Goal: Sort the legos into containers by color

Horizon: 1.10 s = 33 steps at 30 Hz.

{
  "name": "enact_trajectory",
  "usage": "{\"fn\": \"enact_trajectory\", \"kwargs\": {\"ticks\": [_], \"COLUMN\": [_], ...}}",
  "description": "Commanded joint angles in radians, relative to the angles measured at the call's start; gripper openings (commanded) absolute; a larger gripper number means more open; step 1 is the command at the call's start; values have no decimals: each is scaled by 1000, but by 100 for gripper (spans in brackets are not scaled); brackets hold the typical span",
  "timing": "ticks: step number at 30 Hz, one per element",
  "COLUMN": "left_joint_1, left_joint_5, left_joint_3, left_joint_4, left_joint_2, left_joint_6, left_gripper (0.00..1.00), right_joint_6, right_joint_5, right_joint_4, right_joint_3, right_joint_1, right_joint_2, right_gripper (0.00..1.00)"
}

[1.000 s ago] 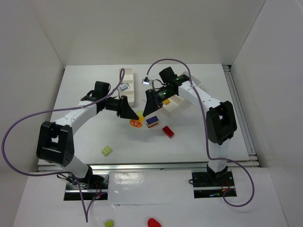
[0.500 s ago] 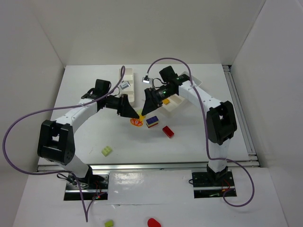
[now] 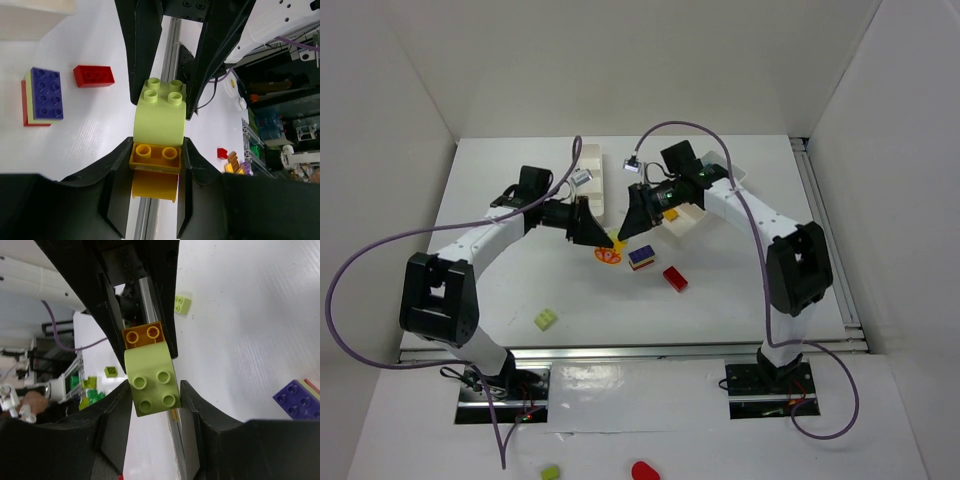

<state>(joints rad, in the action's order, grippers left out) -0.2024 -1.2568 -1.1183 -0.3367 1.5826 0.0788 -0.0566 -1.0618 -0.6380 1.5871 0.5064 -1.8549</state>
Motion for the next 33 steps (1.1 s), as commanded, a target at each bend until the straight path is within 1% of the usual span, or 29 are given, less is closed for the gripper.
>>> {"fn": "enact_trajectory", "kwargs": {"ticks": [1, 2, 4, 5, 6, 7, 9, 10, 11, 12, 13, 14, 15, 17, 18, 20, 21, 24, 28, 29, 30, 32, 33], "left_joint_1": [-17, -17, -17, -17, -17, -17, -17, -17, -17, -17, -17, -17, -17, -26, -26, -41, -51, -83, -92, -92, -92, -92, -92], "left_joint_5": [-47, -47, -47, -47, -38, -38, -38, -29, -15, -3, 11, 80, 121, 222, 296, 355, 423, 540, 568, 579, 579, 588, 588], "left_joint_3": [-28, -28, -28, -28, -28, -28, -37, -37, -46, -46, -57, -67, -78, -98, -112, -153, -167, -216, -248, -259, -259, -268, -278], "left_joint_4": [-15, -15, -15, -15, -15, -15, -15, -15, -15, -15, -15, 5, 16, 25, 25, 12, -4, -22, -32, -32, -32, -32, -32], "left_joint_2": [-3, -3, 7, 7, 7, 7, 16, 16, 16, 16, 25, 25, 25, 25, 34, 34, 34, 25, 25, 25, 25, 25, 25], "left_joint_6": [-43, -43, -43, -43, -43, -43, -34, -34, -25, -7, 7, 30, 89, 143, 183, 199, 222, 231, 289, 303, 312, 332, 332], "left_gripper": [0, 0, 0, 0, 0, 0, 0, 0, 0, 0, 0, 0, 0, 0, 0, 0, 0, 0, 0, 0, 0, 0, 0], "right_joint_6": [-176, -233, -273, -285, -285, -285, -298, -308, -318, -318, -330, -345, -345, -345, -333, -322, -307, -293, -293, -293, -293, -302, -302], "right_joint_5": [207, 238, 313, 357, 456, 505, 531, 572, 624, 749, 819, 891, 1010, 1081, 1138, 1171, 1192, 1240, 1281, 1281, 1281, 1281, 1281], "right_joint_4": [299, 331, 406, 406, 406, 368, 377, 365, 345, 319, 267, 241, 224, 212, 195, 185, 185, 196, 185, 195, 195, 185, 185], "right_joint_3": [-110, -139, -200, -200, -210, -210, -210, -210, -201, -184, -150, -132, -110, -82, -66, -24, -15, 43, 103, 112, 131, 131, 131], "right_joint_1": [-90, -135, -175, -198, -198, -209, -235, -235, -235, -235, -235, -235, -235, -235, -235, -235, -235, -226, -226, -226, -226, -215, -215], "right_joint_2": [172, 224, 261, 273, 293, 293, 293, 293, 271, 258, 243, 228, 195, 159, 113, 71, 34, -47, -131, -144, -154, -174, -175], "right_gripper": [16, 16, 16, 16, 14, 13, 13, 13, 13, 13, 13, 15, 15, 16, 16, 17, 17, 22, 23, 26, 34, 40, 46]}}
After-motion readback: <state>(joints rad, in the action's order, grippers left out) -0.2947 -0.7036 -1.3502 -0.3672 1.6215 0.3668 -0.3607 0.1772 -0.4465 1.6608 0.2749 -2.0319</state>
